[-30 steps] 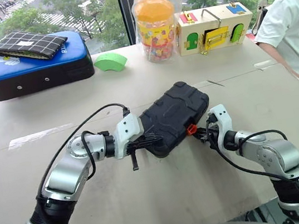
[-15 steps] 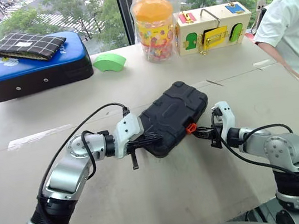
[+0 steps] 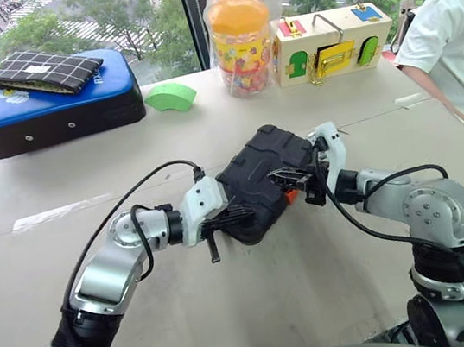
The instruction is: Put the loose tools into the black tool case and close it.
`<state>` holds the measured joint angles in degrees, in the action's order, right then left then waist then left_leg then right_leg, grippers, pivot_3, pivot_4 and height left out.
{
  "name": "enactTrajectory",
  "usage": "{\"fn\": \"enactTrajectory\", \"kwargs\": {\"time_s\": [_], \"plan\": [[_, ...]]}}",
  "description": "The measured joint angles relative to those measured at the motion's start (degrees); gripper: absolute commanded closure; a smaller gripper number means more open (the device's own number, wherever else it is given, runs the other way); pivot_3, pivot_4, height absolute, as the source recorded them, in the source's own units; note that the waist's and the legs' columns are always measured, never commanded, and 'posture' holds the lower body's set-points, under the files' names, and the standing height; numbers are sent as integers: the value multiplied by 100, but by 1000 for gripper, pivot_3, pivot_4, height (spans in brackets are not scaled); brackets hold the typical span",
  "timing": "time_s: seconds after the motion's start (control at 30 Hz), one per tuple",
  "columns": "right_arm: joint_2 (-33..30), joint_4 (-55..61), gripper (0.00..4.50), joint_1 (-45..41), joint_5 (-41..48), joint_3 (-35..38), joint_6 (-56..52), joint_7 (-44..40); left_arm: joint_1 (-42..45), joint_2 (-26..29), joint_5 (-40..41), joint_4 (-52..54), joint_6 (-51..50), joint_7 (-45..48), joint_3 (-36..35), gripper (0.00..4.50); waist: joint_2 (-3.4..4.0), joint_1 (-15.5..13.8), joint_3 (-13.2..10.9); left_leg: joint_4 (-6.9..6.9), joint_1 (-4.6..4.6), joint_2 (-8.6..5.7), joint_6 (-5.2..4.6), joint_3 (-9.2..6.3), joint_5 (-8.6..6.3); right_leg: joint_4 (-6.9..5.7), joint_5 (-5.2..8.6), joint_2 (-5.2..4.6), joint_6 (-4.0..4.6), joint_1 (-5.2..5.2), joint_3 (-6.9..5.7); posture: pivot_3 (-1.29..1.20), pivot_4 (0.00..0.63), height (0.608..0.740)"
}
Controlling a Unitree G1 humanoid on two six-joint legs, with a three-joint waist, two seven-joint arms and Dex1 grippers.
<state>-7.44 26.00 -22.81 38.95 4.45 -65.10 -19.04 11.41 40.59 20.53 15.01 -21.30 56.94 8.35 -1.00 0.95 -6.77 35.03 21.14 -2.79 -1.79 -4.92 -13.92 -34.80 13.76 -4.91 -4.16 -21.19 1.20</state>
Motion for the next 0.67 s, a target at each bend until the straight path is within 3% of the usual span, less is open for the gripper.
{"fn": "enactTrajectory", "kwargs": {"time_s": [0.07, 0.13, 0.2, 0.3, 0.37, 0.5, 0.67], "plan": [[126, 29, 4258, 156, -53, 206, 1058, -388, -293, -463, 328, -92, 174, -190, -341, 4171, -5, 0, -6, 0, 4, 4, 0, -5, 0, 1, 0, 0, -2, -1, -6, 0, 150, 740], [-680, 261, 3620, 255, -240, -23, 1543, -900, -537, -554, 762, 18, -28, -227, -625, 3569, -9, -8, -9, 4, 17, 0, 1, -10, 0, 5, -1, -1, -2, -7, -15, 0, 150, 740], [-1779, 497, 2575, 632, -525, -47, 1955, -1501, -1011, -458, 1318, 319, -420, -285, -1197, 2535, -14, -13, -8, 5, 26, -1, -2, -11, -1, 16, -1, -5, -2, -7, -18, 0, 150, 740], [-2629, 545, 1332, 1262, -590, 219, 2359, -2231, -1649, -186, 1757, 707, -795, -304, -1735, 1240, -18, -21, -11, 11, 61, 1, -2, -15, -1, 16, -1, -6, -2, -36, -22, 0, 150, 740], [-3237, 573, 180, 1974, -526, 762, 2637, -2822, -2247, 68, 1929, 925, -927, -186, -2141, 114, -20, -48, -15, 11, 67, 1, -3, -14, -2, 22, 10, -14, 18, -37, -23, 0, 150, 740], [-3866, 565, 72, 3433, -532, 1962, 3307, -3852, -3280, 352, 2004, 1100, -876, 124, -2939, 42, -38, -135, -21, 16, 72, 9, -2, -10, -3, 40, 14, -32, 21, -33, -21, 0, 150, 740], [-3884, 472, 72, 4490, -742, 2887, 4181, -4537, -4155, 385, 1846, 1149, -679, 338, -3398, 42, -42, -185, -27, 18, 71, 16, 24, 2, -21, 48, 25, -57, 3, -27, -12, 0, 150, 740]]}}
